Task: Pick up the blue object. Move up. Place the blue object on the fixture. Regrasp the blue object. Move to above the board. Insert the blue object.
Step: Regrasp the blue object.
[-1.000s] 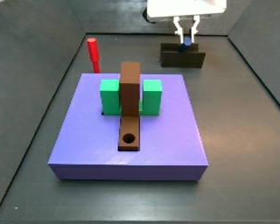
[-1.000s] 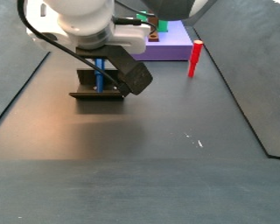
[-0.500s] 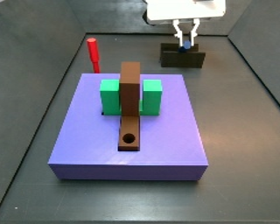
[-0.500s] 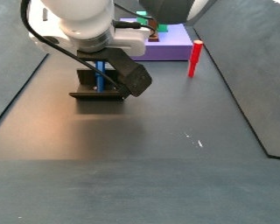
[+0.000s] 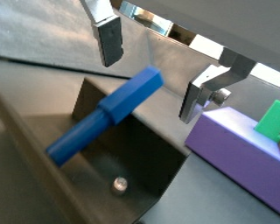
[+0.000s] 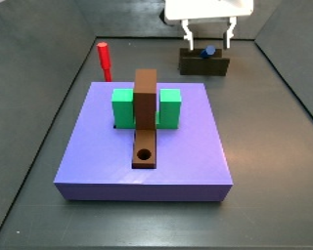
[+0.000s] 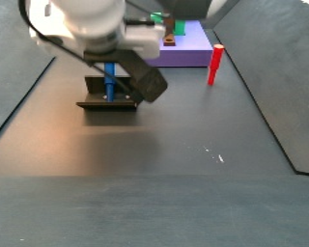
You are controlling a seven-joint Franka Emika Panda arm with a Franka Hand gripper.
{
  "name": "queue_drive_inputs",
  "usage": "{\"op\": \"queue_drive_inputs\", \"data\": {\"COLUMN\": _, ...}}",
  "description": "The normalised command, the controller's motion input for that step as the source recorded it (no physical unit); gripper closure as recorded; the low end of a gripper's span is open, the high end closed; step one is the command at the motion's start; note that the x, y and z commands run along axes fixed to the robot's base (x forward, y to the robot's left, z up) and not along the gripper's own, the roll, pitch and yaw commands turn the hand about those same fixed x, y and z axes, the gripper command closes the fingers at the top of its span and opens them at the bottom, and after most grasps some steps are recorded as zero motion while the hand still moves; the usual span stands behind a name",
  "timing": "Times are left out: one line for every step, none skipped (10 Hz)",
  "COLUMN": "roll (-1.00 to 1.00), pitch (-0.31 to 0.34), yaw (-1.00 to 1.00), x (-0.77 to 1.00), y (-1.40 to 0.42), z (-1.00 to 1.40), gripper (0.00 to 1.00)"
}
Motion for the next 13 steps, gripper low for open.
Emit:
{"op": "queue_drive_inputs", "data": {"roll": 0.63, "pitch": 0.0, "yaw": 0.14, "x": -0.01, "y": -0.2, "z": 0.57, "gripper": 0.0}}
{"op": "queue_drive_inputs", "data": {"roll": 0.89, "pitch": 0.0, "yaw": 0.15, "x": -0.03, "y": -0.29, "z": 0.53, "gripper": 0.0}}
{"op": "queue_drive_inputs", "data": {"roll": 1.0, "pitch": 0.0, "yaw": 0.17, "x": 0.0, "y": -0.35, "z": 0.5, "gripper": 0.0}}
{"op": "queue_drive_inputs", "data": {"roll": 1.0, "pitch": 0.037, "yaw": 0.19, "x": 0.0, "y": -0.3, "z": 0.38, "gripper": 0.0}}
{"op": "queue_drive_inputs", "data": {"roll": 1.0, "pitch": 0.117, "yaw": 0.2, "x": 0.0, "y": -0.23, "z": 0.26, "gripper": 0.0}}
{"op": "queue_drive_inputs", "data": {"roll": 1.0, "pitch": 0.157, "yaw": 0.21, "x": 0.0, "y": -0.19, "z": 0.21, "gripper": 0.0}}
{"op": "queue_drive_inputs", "data": {"roll": 1.0, "pitch": 0.203, "yaw": 0.24, "x": 0.0, "y": -0.14, "z": 0.17, "gripper": 0.0}}
{"op": "queue_drive_inputs", "data": {"roll": 1.0, "pitch": 0.246, "yaw": 0.26, "x": 0.0, "y": -0.1, "z": 0.13, "gripper": 0.0}}
{"op": "queue_drive_inputs", "data": {"roll": 1.0, "pitch": 0.249, "yaw": 0.25, "x": 0.03, "y": -0.12, "z": 0.03, "gripper": 0.0}}
{"op": "queue_drive_inputs", "data": {"roll": 1.0, "pitch": 0.311, "yaw": 0.23, "x": 0.09, "y": -0.12, "z": 0.03, "gripper": 0.0}}
{"op": "queue_drive_inputs", "data": {"roll": 1.0, "pitch": 0.311, "yaw": 0.21, "x": 0.1, "y": -0.12, "z": 0.0, "gripper": 0.0}}
{"op": "queue_drive_inputs", "data": {"roll": 1.0, "pitch": 0.334, "yaw": 0.16, "x": 0.16, "y": -0.1, "z": 0.0, "gripper": 0.0}}
{"op": "queue_drive_inputs", "data": {"roll": 1.0, "pitch": 0.34, "yaw": 0.13, "x": 0.19, "y": -0.08, "z": 0.0, "gripper": 0.0}}
